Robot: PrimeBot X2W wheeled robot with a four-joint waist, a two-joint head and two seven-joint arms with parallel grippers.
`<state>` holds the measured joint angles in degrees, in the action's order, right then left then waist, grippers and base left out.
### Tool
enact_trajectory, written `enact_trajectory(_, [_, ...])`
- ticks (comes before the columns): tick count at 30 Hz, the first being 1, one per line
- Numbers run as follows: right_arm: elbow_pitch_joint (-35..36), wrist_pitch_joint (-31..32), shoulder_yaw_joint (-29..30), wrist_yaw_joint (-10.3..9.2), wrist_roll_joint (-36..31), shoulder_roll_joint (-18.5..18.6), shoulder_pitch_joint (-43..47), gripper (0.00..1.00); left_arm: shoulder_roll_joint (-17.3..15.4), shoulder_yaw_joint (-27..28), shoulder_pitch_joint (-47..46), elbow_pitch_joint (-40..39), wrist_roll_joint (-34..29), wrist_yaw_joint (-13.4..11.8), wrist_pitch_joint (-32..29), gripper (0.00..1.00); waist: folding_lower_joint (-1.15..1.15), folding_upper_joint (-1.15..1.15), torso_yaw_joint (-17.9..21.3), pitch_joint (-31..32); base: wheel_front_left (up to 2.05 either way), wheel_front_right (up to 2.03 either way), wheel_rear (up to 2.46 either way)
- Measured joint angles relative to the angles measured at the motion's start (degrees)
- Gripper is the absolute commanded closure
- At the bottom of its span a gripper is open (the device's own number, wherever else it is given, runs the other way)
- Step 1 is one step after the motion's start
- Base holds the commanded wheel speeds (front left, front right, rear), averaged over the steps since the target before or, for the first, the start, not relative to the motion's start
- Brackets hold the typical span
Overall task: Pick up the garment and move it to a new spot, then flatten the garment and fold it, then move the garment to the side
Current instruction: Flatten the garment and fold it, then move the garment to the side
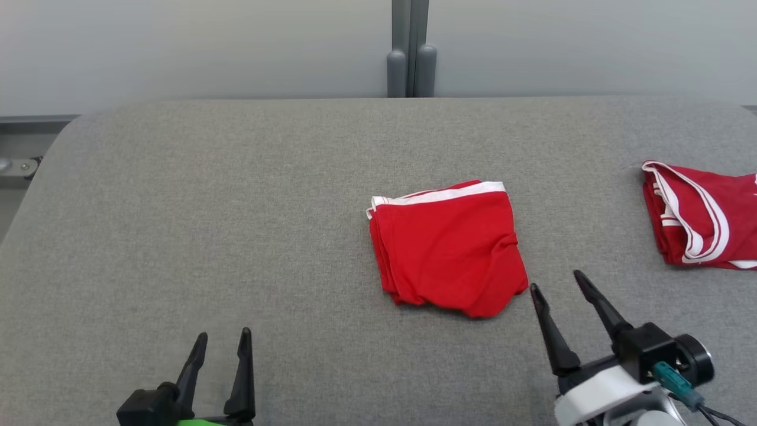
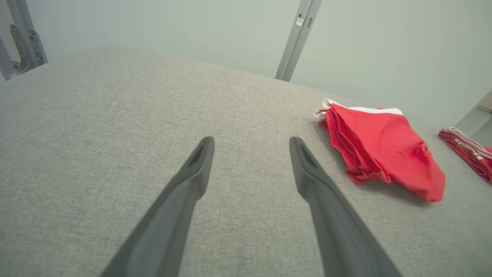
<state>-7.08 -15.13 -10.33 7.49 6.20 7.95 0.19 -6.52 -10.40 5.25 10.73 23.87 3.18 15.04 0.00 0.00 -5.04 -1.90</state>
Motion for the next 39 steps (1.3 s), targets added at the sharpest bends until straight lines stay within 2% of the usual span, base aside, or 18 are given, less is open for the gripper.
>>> enact_trajectory(8, [2.6,0.0,8.9,0.01,-2.6,-1.5,6.4,0.0,0.0,4.0,2.4,0.8,-3.7,1.3,0.0,0.0,0.0,0.0,1.2,2.5,0.0,0.0,0.0])
enact_trajectory(14, [0.0,0.0,12.3,0.01,-2.6,-2.1,8.6,0.0,0.5,6.6,4.4,1.3,-5.5,2.7,0.0,0.0,0.0,0.0,1.8,4.0,0.0,0.0,0.0])
enact_trajectory(21, [-3.2,0.0,14.1,0.01,-2.3,-2.4,9.2,0.0,1.8,7.3,4.8,1.3,-6.4,3.6,0.0,0.0,0.0,0.0,1.6,5.0,0.0,0.0,0.0])
enact_trajectory(25, [-4.2,0.0,15.2,0.01,2.1,-3.7,8.1,0.0,2.2,7.2,4.8,0.9,-6.7,3.9,0.0,0.0,0.0,0.0,1.6,5.0,0.0,0.0,0.0])
enact_trajectory(28, [-7.2,0.1,12.4,0.0,6.2,-3.5,3.9,0.0,2.6,6.5,4.8,0.9,-6.8,4.0,0.0,0.0,0.0,0.0,1.5,4.6,0.0,0.0,0.0])
enact_trajectory(32, [-10.6,11.3,5.4,0.04,13.6,0.3,-4.4,0.0,2.9,4.9,4.3,1.0,-6.8,4.1,0.0,0.0,0.0,0.0,0.9,3.7,0.0,0.0,0.0])
enact_trajectory(36, [-10.6,25.5,1.9,0.03,21.0,4.6,-12.9,0.0,3.2,3.9,3.1,0.8,-6.3,4.1,0.0,0.0,0.0,0.0,-0.1,2.4,0.0,0.0,0.0])
enact_trajectory(39, [-11.9,33.9,0.4,-0.01,23.2,7.6,-18.2,0.0,3.3,3.2,1.8,0.8,-6.1,4.1,0.0,0.0,0.0,0.0,-0.8,0.8,0.0,0.0,0.0])
